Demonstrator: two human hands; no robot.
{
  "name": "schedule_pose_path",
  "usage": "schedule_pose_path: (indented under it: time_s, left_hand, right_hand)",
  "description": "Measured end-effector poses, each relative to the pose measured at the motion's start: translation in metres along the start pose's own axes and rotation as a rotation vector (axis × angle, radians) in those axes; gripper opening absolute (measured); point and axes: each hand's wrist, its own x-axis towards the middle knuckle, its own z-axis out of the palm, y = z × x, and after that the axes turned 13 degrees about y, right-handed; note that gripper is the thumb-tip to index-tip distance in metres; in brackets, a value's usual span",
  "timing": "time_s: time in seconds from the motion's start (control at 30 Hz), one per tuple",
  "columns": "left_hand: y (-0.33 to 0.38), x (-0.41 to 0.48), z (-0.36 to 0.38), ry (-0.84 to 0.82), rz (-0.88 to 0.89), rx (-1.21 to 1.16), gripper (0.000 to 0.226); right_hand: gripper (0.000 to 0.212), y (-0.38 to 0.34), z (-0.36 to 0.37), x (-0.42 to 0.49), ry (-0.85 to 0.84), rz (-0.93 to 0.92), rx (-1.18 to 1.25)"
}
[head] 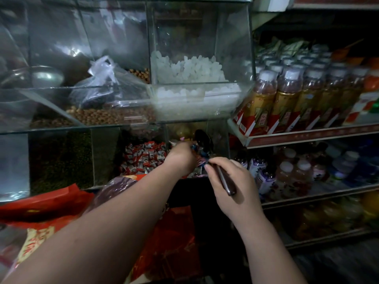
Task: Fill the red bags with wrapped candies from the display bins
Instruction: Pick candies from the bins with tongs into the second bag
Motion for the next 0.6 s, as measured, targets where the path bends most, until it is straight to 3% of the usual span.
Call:
schedule_pose_path:
  time_s: [0.23,0.37,0.5,0.6]
  left_hand:
    - [0.018,-0.031,-0.032,0.195,0.059,-0.152,0.037]
    - [0.009,-0.079,-0.069,0.283,0.093,-0.100,0.045]
    - [-0.021,-0.135,-0.109,0.436,0.107,0.016,0.042]
    - [-0.041,-0.169,-0.128,0.446,0.024,0.116,0.046]
  right_hand:
    - [0.009,-0.050,-0.038,-0.015,0.161,-0.156,0.256]
    - [0.020,-0.085,-0.063,-0.022,0.206,-0.052,0.374]
    - [0.021,-0.121,-0.077,-0.035,0.128,-0.003,0.470]
    - [0.027,-0.147,-0.075,-0.045,0.030,0.091,0.530]
